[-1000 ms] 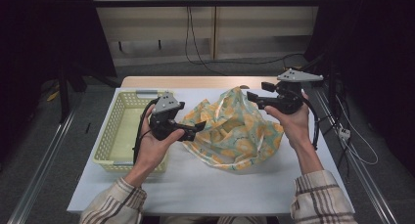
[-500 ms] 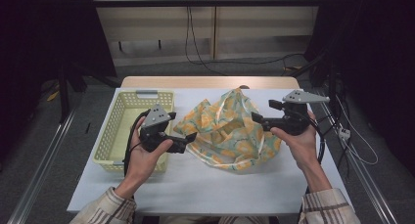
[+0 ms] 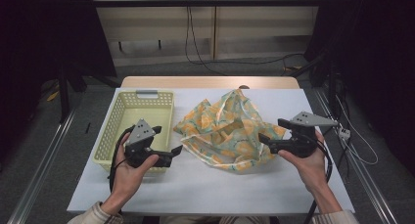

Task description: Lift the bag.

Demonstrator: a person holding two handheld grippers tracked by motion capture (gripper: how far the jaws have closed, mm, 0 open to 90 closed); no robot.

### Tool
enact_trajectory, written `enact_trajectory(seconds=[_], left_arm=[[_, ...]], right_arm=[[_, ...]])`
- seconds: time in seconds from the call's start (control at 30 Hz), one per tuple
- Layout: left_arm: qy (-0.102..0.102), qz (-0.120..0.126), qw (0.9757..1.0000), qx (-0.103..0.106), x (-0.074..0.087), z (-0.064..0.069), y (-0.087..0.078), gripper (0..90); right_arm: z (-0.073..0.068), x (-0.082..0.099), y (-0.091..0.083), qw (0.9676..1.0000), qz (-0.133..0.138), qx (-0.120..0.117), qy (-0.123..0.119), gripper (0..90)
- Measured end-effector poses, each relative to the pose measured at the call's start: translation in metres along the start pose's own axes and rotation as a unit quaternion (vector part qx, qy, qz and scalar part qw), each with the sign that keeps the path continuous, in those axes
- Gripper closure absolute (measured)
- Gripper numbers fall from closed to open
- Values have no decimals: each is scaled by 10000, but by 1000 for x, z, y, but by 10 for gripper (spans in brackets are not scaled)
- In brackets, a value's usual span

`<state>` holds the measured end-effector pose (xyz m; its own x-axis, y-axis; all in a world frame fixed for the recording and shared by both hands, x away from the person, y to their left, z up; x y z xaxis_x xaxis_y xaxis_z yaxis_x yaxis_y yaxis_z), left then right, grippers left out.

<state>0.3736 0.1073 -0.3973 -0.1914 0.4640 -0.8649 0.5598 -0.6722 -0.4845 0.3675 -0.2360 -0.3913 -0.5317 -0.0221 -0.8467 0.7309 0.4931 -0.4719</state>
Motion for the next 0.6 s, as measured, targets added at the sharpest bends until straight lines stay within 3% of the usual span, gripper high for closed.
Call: enact_trajectory(seconds=[0.07, 0.17, 0.37, 0.5, 0.6], left_arm=[[-27, 6, 10000, -2, 6, 1, -5, 74], [-54, 29, 9998, -165, 14, 0, -14, 74], [-352, 55, 9985, -415, 32, -8, -30, 75], [-205, -67, 9982, -563, 45, -7, -38, 75], [-278, -134, 9979, -563, 54, -6, -43, 74]], right_arm=[[0, 8, -3, 10000, -17, 52, 1, 122], [-2, 16, -10, 9999, -17, 119, 11, 123], [1, 29, -17, 9997, -52, 219, 97, 119], [3, 41, -19, 9995, -110, 275, 140, 120], [5, 50, -21, 9992, -80, 312, 221, 120]])
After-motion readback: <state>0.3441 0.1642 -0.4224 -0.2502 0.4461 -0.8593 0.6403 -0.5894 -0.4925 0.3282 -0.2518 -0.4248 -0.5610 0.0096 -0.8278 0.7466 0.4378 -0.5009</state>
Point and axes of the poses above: each handheld gripper's, and its own axes: y roughly forward along the jaws, x roughly out of its underside, z roughly to its right, the point moved 7 cm from there along y, roughly forward along the jaws, and after that the axes turned 10 degrees about y, right-handed, at the moved point
